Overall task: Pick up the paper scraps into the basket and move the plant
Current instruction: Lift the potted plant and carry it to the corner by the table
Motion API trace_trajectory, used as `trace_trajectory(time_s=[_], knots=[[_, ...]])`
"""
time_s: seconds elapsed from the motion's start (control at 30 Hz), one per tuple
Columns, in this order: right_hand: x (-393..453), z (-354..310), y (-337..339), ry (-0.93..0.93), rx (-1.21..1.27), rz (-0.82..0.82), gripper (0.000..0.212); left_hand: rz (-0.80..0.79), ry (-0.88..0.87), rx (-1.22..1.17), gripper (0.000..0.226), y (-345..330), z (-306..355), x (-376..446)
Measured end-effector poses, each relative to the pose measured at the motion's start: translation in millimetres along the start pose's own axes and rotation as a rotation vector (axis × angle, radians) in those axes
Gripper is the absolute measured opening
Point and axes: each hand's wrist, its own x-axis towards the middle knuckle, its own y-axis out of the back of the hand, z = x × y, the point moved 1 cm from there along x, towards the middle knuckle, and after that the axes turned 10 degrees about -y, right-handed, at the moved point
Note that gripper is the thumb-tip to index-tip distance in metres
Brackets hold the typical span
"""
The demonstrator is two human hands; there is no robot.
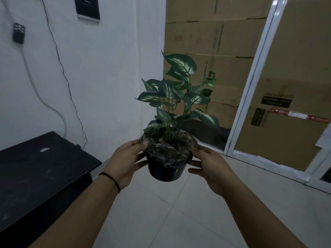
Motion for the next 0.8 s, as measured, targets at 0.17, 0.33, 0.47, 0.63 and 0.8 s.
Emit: trace_trajectory(time_s=[0.17,0.33,0.47,0.63,0.8], knots=[[92,-19,0,-0.013,-0.002,-0.073,0.025,0.071,0.012,-0.028,0.020,0,-27,81],[194,-43,-4,-0.031,-0.052,-0.173,0.028,0.196,0.026,-0.062,0.022,-3,-52,167],[271,-64,-14,-0.046,-0.129,-0.294,0.028,0.320,0.042,-0.098,0.025,0,-66,227],[359,-70,-53,-0.090,-0.137,-0.441,0.031,0.478,0.033,-0.127,0.031,27,-86,286],[444,-62,-117,-0.134,-0.184,-0.502,0.034,0.595,0.067,-0.149,0.036,85,-109,345]])
